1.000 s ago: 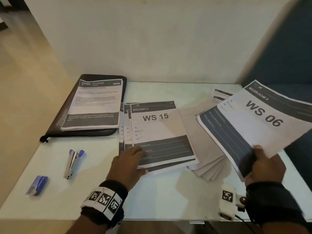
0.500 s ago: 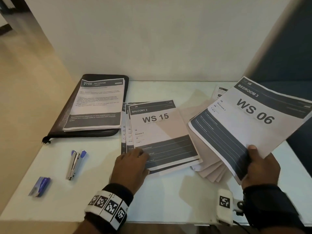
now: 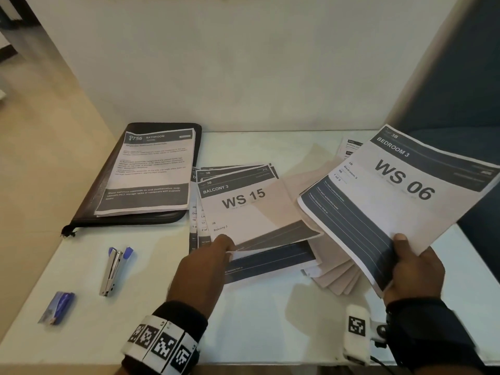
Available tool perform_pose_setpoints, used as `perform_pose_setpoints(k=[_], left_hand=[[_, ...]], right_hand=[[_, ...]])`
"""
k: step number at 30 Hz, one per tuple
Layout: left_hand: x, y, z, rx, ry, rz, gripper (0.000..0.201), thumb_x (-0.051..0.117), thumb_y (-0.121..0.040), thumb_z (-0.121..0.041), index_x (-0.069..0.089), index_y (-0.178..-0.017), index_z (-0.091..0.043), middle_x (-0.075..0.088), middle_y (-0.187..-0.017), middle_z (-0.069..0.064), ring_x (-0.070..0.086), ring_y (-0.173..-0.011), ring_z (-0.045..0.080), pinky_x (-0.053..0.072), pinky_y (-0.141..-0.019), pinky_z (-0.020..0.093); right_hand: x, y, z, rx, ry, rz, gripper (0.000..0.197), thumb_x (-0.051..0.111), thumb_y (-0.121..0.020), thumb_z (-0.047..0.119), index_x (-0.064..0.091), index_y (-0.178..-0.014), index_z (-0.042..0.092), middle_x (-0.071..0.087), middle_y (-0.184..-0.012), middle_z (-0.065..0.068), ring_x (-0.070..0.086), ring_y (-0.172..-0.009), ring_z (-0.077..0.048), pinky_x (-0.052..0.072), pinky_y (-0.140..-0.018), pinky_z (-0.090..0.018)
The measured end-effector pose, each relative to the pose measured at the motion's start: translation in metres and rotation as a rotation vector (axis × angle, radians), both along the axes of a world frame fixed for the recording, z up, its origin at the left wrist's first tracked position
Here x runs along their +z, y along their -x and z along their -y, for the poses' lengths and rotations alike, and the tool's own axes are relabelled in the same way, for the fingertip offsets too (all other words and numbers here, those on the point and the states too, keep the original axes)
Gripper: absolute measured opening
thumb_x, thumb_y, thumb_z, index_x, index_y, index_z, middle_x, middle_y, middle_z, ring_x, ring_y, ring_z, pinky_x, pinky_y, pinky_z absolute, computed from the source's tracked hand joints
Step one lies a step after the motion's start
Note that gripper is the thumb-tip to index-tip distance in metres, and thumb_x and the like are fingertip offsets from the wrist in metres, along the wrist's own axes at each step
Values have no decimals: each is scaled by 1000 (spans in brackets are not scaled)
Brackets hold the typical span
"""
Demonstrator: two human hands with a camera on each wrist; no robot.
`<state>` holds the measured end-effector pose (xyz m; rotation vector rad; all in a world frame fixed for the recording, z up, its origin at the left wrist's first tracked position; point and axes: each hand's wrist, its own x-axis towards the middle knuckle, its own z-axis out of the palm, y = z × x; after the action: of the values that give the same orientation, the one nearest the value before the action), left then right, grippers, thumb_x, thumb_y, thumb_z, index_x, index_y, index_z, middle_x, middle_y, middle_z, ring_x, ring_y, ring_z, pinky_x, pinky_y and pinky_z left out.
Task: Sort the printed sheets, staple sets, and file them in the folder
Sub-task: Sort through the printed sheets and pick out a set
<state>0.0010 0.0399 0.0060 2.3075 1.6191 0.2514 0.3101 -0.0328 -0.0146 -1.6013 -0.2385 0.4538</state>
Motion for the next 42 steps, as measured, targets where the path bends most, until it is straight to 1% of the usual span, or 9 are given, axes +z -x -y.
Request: perform_pose_setpoints(k=[3,5,10,13,22,26,32,37,42], left_hand=[[1,-1,1,-4,-8,24,15,62,-91,-23,60,-105,-27,71,-103,-3,66,-88,14,51,-79,20],[1,-2,2,-21,-28,-14,16,72,-83,-23,68,-98,-27,74,-95,-1,69,-84,18,56,-75,27],[0,-3,1,7,-57,-103,18,80,-74,-22,69,-86,-28,69,-91,3,67,-93,29,60,-66,32],[-4,-2,-1,-54,-78,-126,22,83,-69,-15,70,-83,-26,67,-83,3,65,-90,31,59,-67,32],[-11,9,-11,-146,-63,-125,15,76,-79,-21,73,-94,-21,72,-96,2,66,-89,21,55,-79,30],[-6,9,-12,-106,-69,-142,12,80,-75,-22,73,-83,-18,73,-88,3,66,-82,22,55,-72,30],[-3,11,-17,-115,-62,-98,9,64,-88,-25,63,-83,-18,68,-93,0,56,-86,18,44,-75,22],[7,14,-9,-124,-2,-9,4,53,-96,-28,49,-94,-27,66,-109,-5,65,-85,14,54,-73,18],[17,18,6,-58,179,280,16,59,-87,-45,63,-80,-31,69,-82,-19,62,-81,-1,47,-70,13]], right_hand=[[-1,1,0,-2,-13,3,42,64,-90,30,59,-126,10,64,-122,-6,59,-111,-27,45,-101,-40],[1,2,1,-2,-29,-9,41,64,-90,29,59,-126,9,65,-121,-6,60,-110,-27,45,-100,-39],[7,1,2,-5,-46,-32,36,61,-93,21,59,-126,7,65,-120,-6,60,-108,-24,46,-93,-32],[8,2,2,6,-20,-30,33,62,-91,23,63,-122,10,67,-117,-6,63,-106,-25,50,-97,-41],[11,4,2,30,2,-25,33,62,-92,24,63,-121,8,66,-116,-7,62,-104,-26,48,-79,-25],[9,4,3,43,32,-18,34,62,-92,29,62,-122,12,66,-117,-6,62,-105,-27,49,-87,-33],[11,6,3,46,42,-12,36,63,-92,29,61,-124,12,65,-120,-6,60,-109,-28,48,-98,-40],[12,4,3,72,58,-7,36,62,-92,29,60,-123,13,65,-119,-7,60,-108,-29,48,-98,-45],[12,2,3,53,67,19,36,61,-92,27,61,-122,7,65,-117,-10,61,-107,-30,48,-94,-38]])
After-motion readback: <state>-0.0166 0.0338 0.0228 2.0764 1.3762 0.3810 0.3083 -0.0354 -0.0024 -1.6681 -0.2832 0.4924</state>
